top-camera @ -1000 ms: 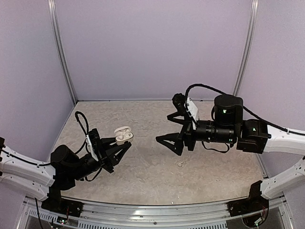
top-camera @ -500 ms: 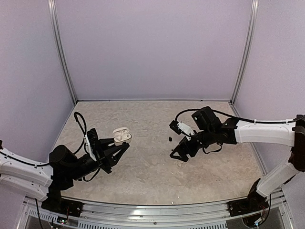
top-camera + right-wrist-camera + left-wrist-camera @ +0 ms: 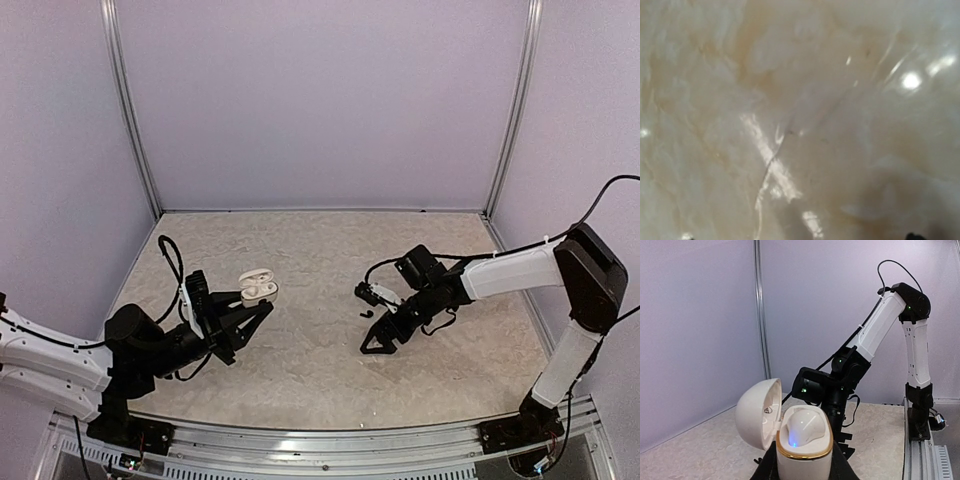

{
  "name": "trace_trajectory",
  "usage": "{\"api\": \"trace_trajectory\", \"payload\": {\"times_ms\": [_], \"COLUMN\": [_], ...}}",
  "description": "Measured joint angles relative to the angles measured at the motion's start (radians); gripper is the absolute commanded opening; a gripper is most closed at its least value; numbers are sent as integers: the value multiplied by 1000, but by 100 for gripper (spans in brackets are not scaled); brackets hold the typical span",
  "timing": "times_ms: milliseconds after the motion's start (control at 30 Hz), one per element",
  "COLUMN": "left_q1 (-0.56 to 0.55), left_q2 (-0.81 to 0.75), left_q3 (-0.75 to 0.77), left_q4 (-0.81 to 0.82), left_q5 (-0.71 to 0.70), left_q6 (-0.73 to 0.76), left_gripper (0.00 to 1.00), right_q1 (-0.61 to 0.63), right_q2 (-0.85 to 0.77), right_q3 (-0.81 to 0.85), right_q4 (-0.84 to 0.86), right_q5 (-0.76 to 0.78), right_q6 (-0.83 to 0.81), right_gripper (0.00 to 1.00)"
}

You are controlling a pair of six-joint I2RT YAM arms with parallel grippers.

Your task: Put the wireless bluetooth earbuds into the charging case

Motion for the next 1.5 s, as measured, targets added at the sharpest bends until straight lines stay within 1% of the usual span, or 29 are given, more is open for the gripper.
{"api": "trace_trajectory", "payload": {"times_ms": [100,300,400,667,900,1000,1167,1300,1500], "left_q1": [0,5,6,16,22,23,23,24,24], "left_q2": [2,2,2,6,22,24,22,10,4], "left_q3": [0,0,-1,-11,-14,-14,-14,-17,-21], "left_q4": [-1,-1,-1,2,5,5,4,3,3], "left_q5": [1,1,2,6,14,16,16,16,16], "left_q6": [0,0,0,0,-3,-4,-4,-4,-5], "left_gripper": [11,11,11,11,11,11,11,11,11], "right_q1": [0,-2,-2,9,56,68,85,100,125], "right_q2": [45,49,46,-49,-82,-82,-69,-43,47], "right_q3": [1,5,-13,-108,-113,-61,85,141,198], "right_q4": [2,5,7,-26,-92,-153,-239,-290,-370], "right_q5": [-26,-52,-67,-78,-33,29,149,215,278], "right_q6": [-7,-5,6,63,91,92,68,48,26], "right_gripper": [89,80,78,73,66,62,57,51,47]}}
